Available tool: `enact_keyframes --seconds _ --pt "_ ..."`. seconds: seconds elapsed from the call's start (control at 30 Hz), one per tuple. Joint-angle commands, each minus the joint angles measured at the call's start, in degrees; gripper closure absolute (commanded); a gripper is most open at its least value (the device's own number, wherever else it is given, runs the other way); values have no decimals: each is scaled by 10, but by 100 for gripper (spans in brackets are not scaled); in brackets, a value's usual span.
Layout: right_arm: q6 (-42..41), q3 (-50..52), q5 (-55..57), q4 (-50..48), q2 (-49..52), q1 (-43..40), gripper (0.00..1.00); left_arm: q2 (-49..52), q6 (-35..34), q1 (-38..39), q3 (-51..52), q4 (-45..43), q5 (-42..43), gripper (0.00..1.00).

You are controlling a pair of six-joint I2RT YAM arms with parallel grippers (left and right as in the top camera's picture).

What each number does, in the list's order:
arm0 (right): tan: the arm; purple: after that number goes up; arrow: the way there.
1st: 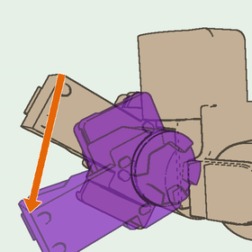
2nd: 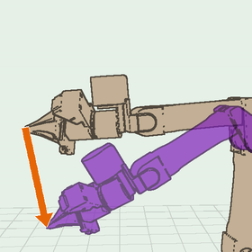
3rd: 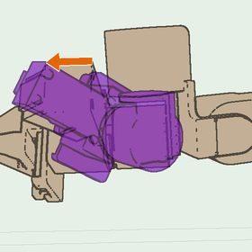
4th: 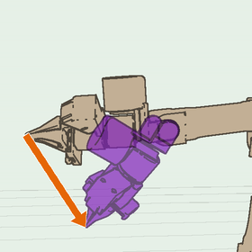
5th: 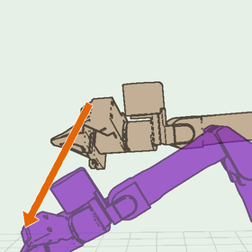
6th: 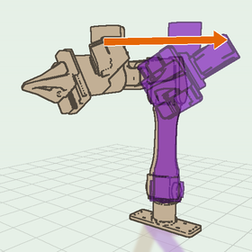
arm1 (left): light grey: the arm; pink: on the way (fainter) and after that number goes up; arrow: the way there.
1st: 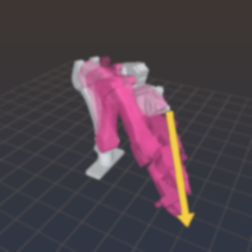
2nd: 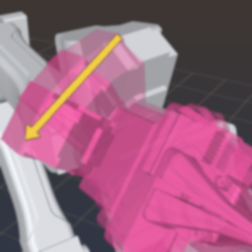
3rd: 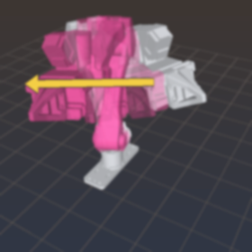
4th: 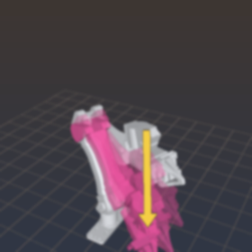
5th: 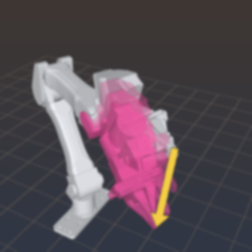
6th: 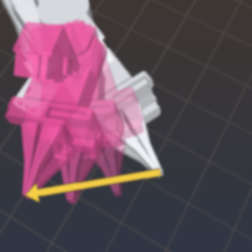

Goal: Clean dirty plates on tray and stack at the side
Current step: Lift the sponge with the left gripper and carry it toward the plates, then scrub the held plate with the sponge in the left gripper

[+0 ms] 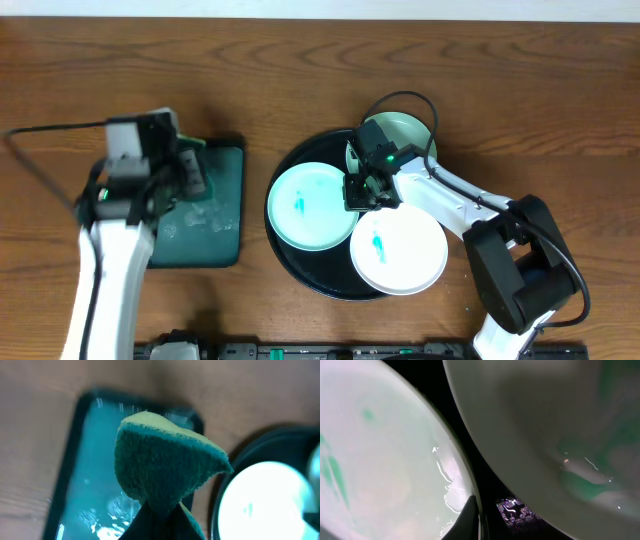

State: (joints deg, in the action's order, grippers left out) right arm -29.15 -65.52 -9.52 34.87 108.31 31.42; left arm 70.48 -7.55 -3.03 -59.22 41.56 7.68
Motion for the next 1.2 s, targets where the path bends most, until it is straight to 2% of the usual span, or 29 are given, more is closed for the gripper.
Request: enact_keyframes --seconds 0.0,0.1,0.2,0.9,1.03,1.17 --pt "-6 8 5 6 7 0 99 70 -35 1 -4 16 39 93" --pt "-6 8 5 6 7 0 98 113 -35 1 -4 27 82 93" --pt "-6 8 5 6 7 0 99 129 -39 1 -4 33 84 93" --pt "-6 8 2 7 7 0 99 128 -56 4 -4 78 96 93" --pt "-6 8 2 6 7 0 99 128 -56 34 -4 62 183 93" --pt "-6 8 2 -1 7 0 99 135 -110 129 -5 26 186 93"
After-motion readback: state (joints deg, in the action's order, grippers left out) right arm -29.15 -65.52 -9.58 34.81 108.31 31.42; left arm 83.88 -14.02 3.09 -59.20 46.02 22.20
